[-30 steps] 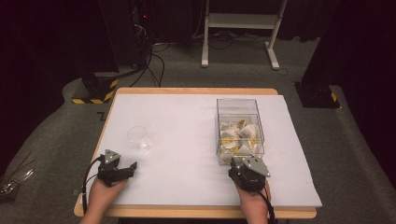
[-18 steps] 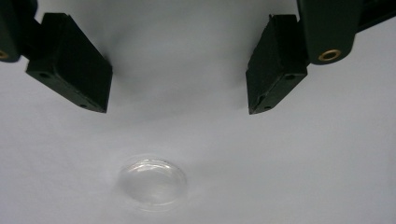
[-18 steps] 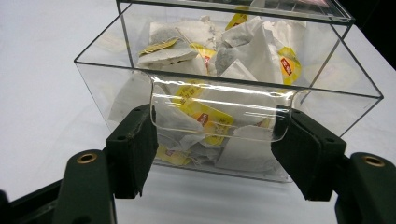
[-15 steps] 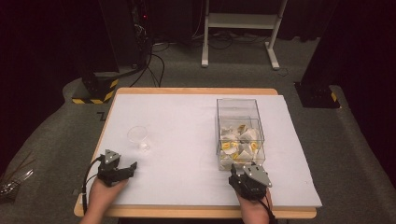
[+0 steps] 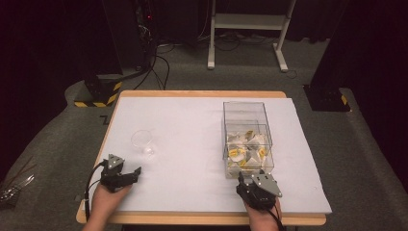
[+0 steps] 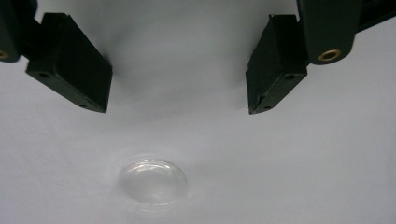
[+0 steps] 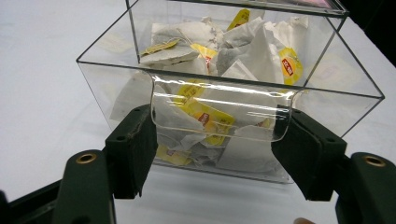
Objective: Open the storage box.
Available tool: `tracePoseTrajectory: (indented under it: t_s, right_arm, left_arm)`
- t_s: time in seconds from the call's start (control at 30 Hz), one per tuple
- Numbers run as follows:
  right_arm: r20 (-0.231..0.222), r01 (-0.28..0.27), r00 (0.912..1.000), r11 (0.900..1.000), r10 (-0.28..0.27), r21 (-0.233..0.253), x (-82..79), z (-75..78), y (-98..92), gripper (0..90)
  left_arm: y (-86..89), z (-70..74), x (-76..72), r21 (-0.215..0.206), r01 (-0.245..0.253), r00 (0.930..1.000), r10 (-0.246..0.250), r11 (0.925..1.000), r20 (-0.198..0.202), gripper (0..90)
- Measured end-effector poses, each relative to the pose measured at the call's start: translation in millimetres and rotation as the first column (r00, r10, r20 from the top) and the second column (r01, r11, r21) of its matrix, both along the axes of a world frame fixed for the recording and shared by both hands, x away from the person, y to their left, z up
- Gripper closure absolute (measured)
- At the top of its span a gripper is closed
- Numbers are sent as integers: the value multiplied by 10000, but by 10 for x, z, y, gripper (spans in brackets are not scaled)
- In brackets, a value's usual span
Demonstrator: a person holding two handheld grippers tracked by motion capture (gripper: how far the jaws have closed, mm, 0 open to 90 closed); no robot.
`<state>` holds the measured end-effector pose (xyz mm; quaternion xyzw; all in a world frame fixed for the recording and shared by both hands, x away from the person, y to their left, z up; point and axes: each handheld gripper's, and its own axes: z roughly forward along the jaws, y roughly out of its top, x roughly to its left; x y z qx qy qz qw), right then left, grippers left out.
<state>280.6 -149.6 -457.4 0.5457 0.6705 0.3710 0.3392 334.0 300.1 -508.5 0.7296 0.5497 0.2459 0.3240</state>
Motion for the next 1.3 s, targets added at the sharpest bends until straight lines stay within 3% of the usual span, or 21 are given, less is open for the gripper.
tracePoseTrajectory:
  t_s: [0.37,0.73,1.07,1.3]
  right_arm:
    - [433,-400,9983,9980,379,496,-133,132,-124,288]
    - [778,-577,9957,9945,509,875,-89,256,-319,367]
    - [853,-596,9949,9956,533,728,268,383,-516,442]
    - [442,-383,9984,9966,351,728,534,325,-718,528]
  left_arm:
    - [0,0,0,8,0,10000,0,10000,-1,230]
    - [0,0,0,1,0,10000,0,10000,-2,230]
    - [2,-1,1,-5,5,10000,-5,10000,6,230]
    - [1,-1,1,-12,0,10000,0,10000,16,230]
